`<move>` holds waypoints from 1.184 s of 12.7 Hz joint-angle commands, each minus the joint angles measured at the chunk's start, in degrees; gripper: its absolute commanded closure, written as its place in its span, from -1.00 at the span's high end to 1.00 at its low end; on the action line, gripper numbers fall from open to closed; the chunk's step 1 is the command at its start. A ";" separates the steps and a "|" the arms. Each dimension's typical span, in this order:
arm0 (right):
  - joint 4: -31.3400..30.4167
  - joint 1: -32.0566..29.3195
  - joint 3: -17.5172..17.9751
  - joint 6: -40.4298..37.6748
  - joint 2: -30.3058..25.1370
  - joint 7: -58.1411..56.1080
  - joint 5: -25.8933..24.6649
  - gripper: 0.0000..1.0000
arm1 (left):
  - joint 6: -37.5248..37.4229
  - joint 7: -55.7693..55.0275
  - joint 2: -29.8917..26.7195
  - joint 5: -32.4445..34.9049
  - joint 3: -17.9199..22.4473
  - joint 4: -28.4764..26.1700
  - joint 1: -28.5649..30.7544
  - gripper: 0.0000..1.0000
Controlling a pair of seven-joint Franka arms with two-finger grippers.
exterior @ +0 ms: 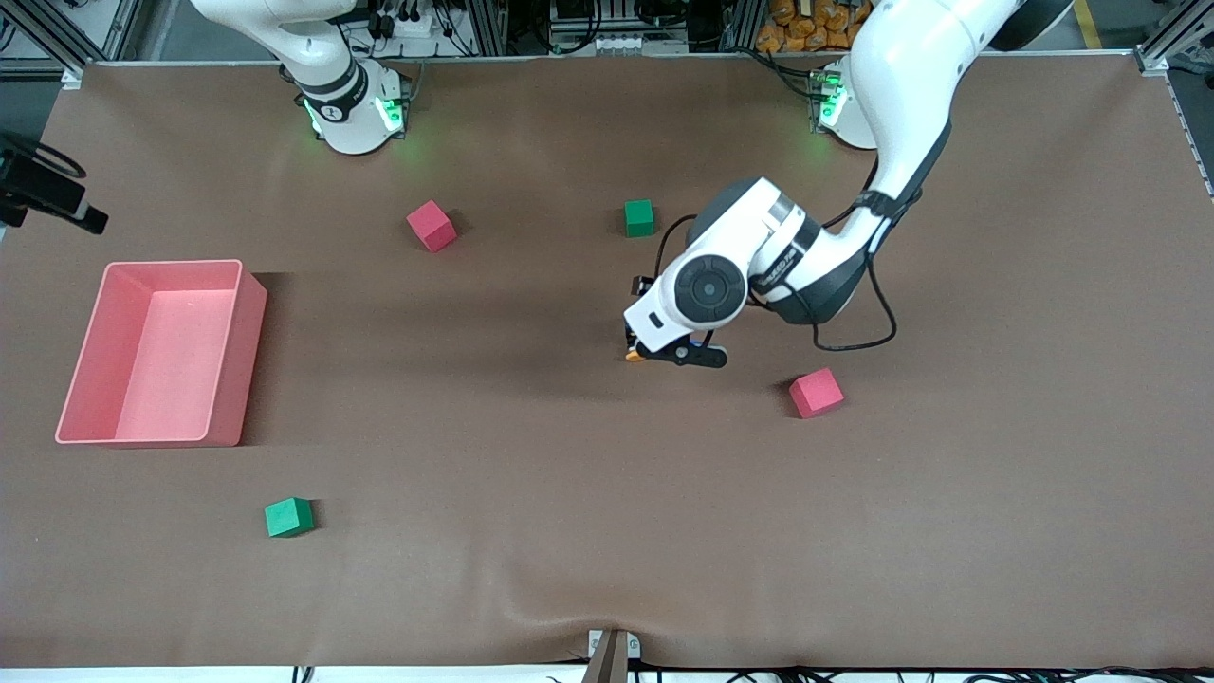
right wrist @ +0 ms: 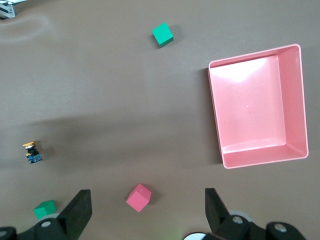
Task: Place and upright button with both arms
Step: 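Lower the left gripper over the lying button and grasp it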
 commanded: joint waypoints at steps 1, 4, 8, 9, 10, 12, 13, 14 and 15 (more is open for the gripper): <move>-10.20 -2.96 4.88 4.96 -5.70 1.38 -2.67 1.00 | 1.84 -0.83 3.12 -6.16 0.42 2.08 0.37 1.00; -11.73 -5.79 10.35 7.79 -5.45 1.82 -5.14 1.00 | 5.44 -1.44 6.11 -6.88 0.95 2.95 -0.41 1.00; -14.72 -5.96 11.49 14.56 -5.62 1.82 -5.15 1.00 | 9.48 -8.29 10.69 -7.68 3.05 6.56 -4.36 1.00; -14.89 -6.05 11.41 14.31 -6.06 1.73 -5.32 1.00 | 10.10 -8.21 11.04 -7.76 4.89 6.56 -5.76 1.00; -15.07 -6.49 11.49 14.04 -6.41 1.65 -5.93 1.00 | 10.46 -8.12 11.48 -7.76 6.12 6.65 -7.00 1.00; -15.33 -6.23 12.02 14.13 -6.33 0.77 -8.91 1.00 | 10.81 -8.38 12.27 -7.76 6.49 6.73 -7.45 1.00; -15.33 -6.14 12.02 13.87 -6.41 -0.02 -9.36 1.00 | 10.81 -8.30 12.45 -7.68 6.58 6.73 -7.45 1.00; -15.33 -6.23 11.94 13.87 -6.41 -1.33 -9.36 1.00 | 10.81 -8.38 12.88 -7.68 6.92 6.73 -7.54 1.00; -15.33 -6.31 11.93 13.95 -6.41 -2.47 -9.36 1.00 | 10.81 -8.30 13.24 -7.68 7.01 6.73 -7.71 0.95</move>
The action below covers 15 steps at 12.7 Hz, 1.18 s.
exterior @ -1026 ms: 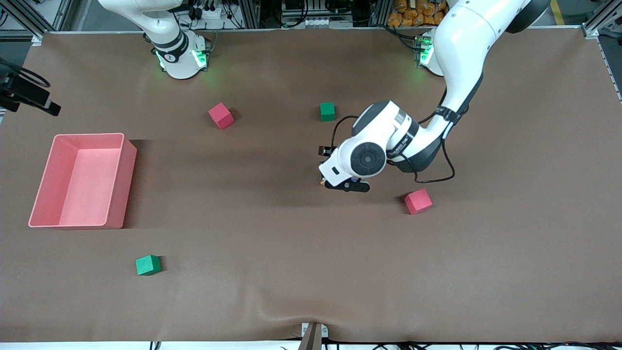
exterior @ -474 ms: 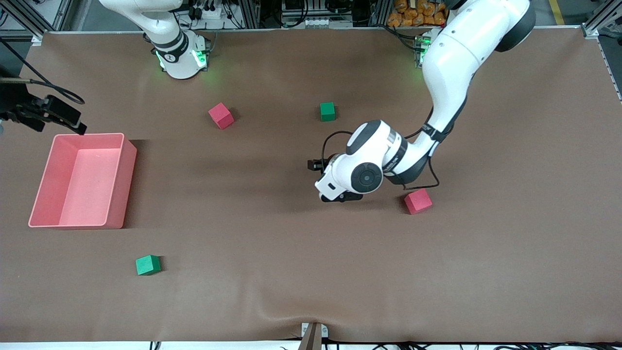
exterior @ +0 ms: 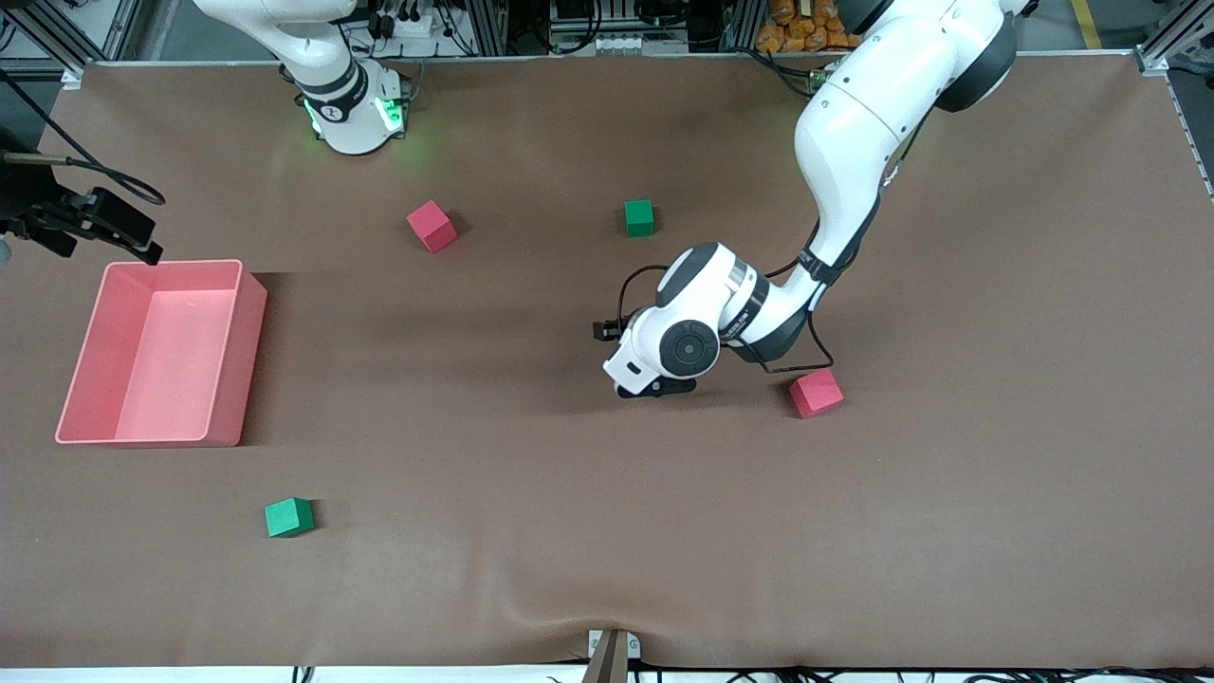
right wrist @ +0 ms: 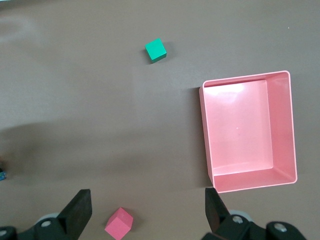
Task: Place and upright button with both arms
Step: 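Lower the left gripper over the lying button and grasp it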
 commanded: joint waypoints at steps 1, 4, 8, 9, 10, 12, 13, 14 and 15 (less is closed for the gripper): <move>-1.97 -1.89 1.47 0.63 -1.76 -2.36 -1.18 1.00 | -0.05 -0.68 1.54 -0.79 0.83 1.67 -0.86 0.95; -1.97 -1.98 1.29 0.19 -1.76 -2.36 -0.83 1.00 | 0.13 -0.68 2.24 -0.79 1.10 1.67 -1.21 0.90; -1.80 -2.33 1.20 0.10 -1.58 -2.36 -0.56 1.00 | 0.30 -0.59 3.03 -0.70 1.18 1.67 -1.21 0.68; -1.80 -2.59 1.20 0.19 -1.50 -2.36 -0.39 1.00 | 0.39 -0.51 3.12 -0.70 1.18 1.67 -1.21 0.66; -1.71 -2.59 1.20 0.19 -1.50 -2.36 -0.39 1.00 | 0.39 -0.59 3.29 -0.79 1.18 1.67 -1.12 0.65; -1.80 -2.85 1.20 -0.33 -1.58 -2.36 -0.39 1.00 | 0.48 -0.59 3.38 -0.79 1.18 1.67 -1.12 0.64; -1.80 -3.20 1.20 -0.51 -1.67 -2.44 -0.39 1.00 | 0.74 -0.51 3.64 -0.79 1.18 1.67 -1.12 0.54; -1.80 -3.30 1.20 -0.51 -1.67 -2.45 -0.39 1.00 | 0.92 -0.51 3.73 -0.70 1.18 1.67 -1.12 0.42; -1.71 -3.30 1.20 -0.51 -1.58 -2.45 -0.39 1.00 | 1.26 -0.51 3.91 -0.79 1.18 1.67 -1.12 0.29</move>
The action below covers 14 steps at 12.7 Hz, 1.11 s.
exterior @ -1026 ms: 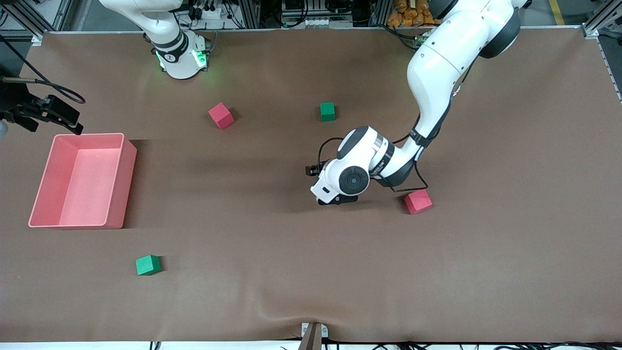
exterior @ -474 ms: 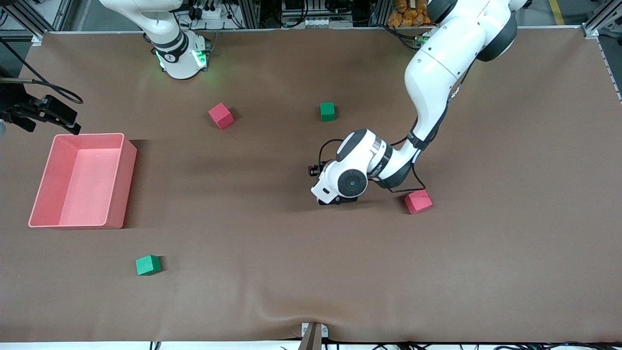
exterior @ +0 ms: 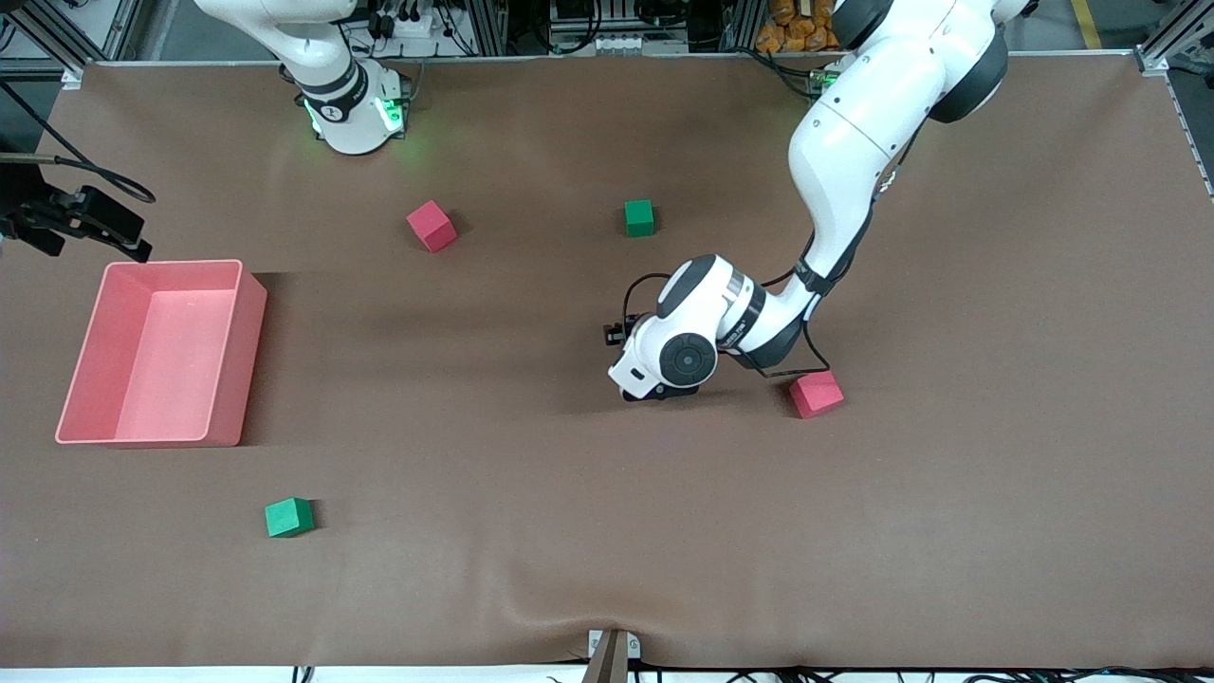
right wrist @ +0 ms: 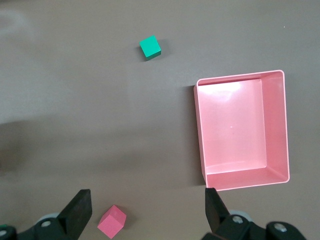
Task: Place and upright button with both arms
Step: 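Lower the left gripper over the lying button and grasp it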
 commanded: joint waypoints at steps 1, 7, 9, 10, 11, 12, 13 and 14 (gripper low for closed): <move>-1.51 -1.65 1.22 0.03 -1.56 -0.88 -0.21 1.00 | 0.97 -0.59 1.24 -0.79 0.82 1.56 -0.77 0.28; -1.42 -1.65 1.22 0.12 -1.47 -0.88 -0.21 1.00 | 1.07 -0.68 1.77 -0.79 1.00 1.56 -1.21 -0.53; -1.42 -1.65 1.22 0.12 -1.47 -0.88 -0.21 1.00 | 1.07 -0.51 1.60 -0.79 1.00 1.47 -1.21 -0.82; -1.42 -1.65 1.22 0.12 -1.47 -0.88 -0.21 1.00 | 1.07 -0.77 1.25 -0.70 1.00 1.56 -1.21 -0.87; -1.51 -1.65 1.22 0.12 -1.47 -0.88 -0.21 1.00 | 1.07 -0.94 0.72 -0.70 1.00 1.56 -1.21 -0.92; -1.42 -1.65 1.22 0.12 -1.47 -0.88 -0.21 1.00 | 1.07 -1.82 -0.15 -0.61 0.92 1.47 -1.21 -1.00; -1.42 -1.65 1.22 0.12 -1.47 -0.88 -0.21 1.00 | 1.41 -3.22 -0.68 -0.52 1.09 1.65 -1.64 -1.00; -1.42 -1.65 1.22 0.12 -1.47 -0.88 -0.21 1.00 | 3.24 -4.80 -1.73 -0.35 1.09 1.65 -2.52 -1.00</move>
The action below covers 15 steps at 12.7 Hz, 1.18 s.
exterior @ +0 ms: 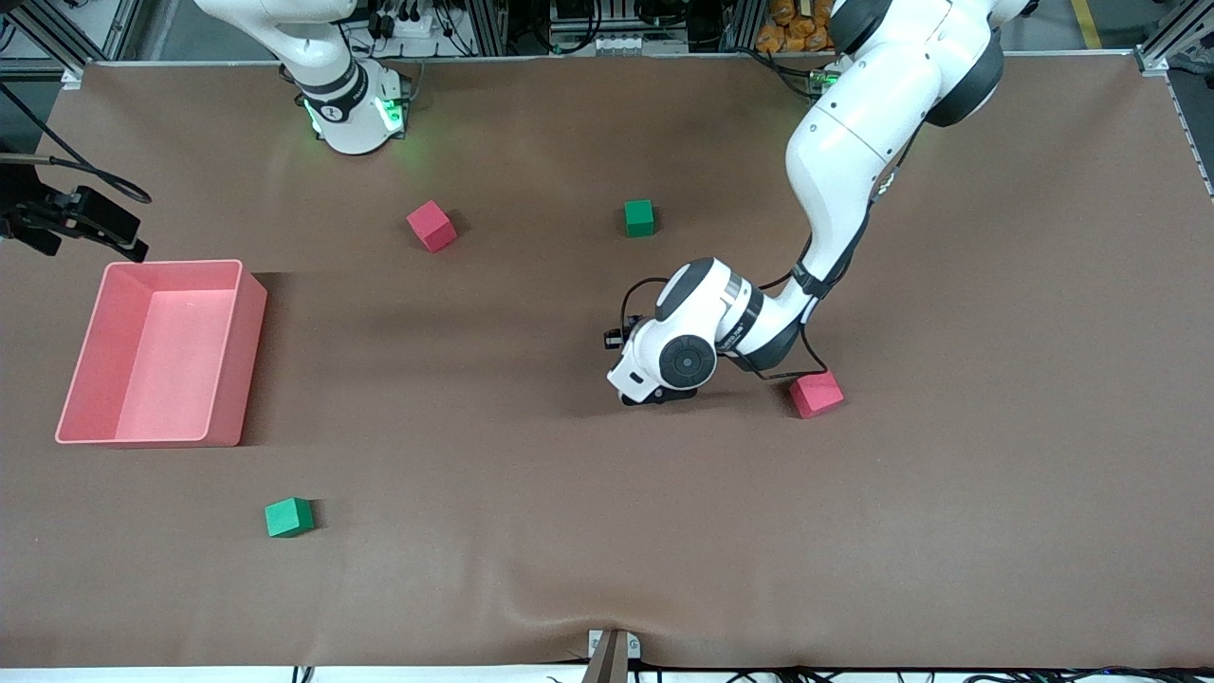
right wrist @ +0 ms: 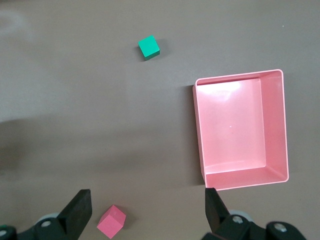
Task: Place and upright button with both arms
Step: 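Lift the button with the left gripper and turn it cap-up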
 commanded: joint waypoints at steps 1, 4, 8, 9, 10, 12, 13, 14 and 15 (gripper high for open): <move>-1.50 -1.51 1.22 0.14 -1.47 -0.82 -0.21 1.00 | 3.19 -4.83 -3.38 0.44 0.92 0.16 -2.57 -1.00; -1.42 -1.51 1.22 0.14 -1.47 -0.82 -0.21 1.00 | 8.02 -14.66 -5.85 7.37 0.84 0.16 -4.77 -1.00; -1.50 -1.51 1.22 0.22 -1.47 -0.82 -0.21 1.00 | 17.16 -28.52 -5.68 22.62 4.51 0.16 -13.71 -1.00; -1.50 -1.51 1.22 0.22 -1.47 -0.82 -0.12 1.00 | 19.44 -33.45 -5.33 26.60 5.57 0.07 -15.57 -1.00; -1.50 -1.51 1.22 0.22 -1.47 -0.82 -0.12 1.00 | 21.20 -37.07 -4.98 30.12 5.93 -0.19 -16.98 -1.00; -1.50 -1.51 1.22 0.22 -1.47 -0.82 -0.12 1.00 | 21.49 -45.93 -4.71 38.02 7.07 -0.19 -19.71 -1.00; -1.50 -1.51 1.22 0.31 -1.47 -0.82 -0.12 1.00 | 21.49 -51.29 -4.45 42.33 7.08 -0.28 -20.85 -1.00; -1.50 -1.51 1.22 0.31 -1.47 -0.82 -0.12 1.00 | 21.49 -56.48 -4.27 47.07 7.34 -0.71 -21.73 -1.00; -1.50 -1.51 1.22 0.31 -1.47 -0.82 -0.12 1.00 | 21.49 -61.66 -3.49 53.73 7.34 -0.98 -22.44 -1.00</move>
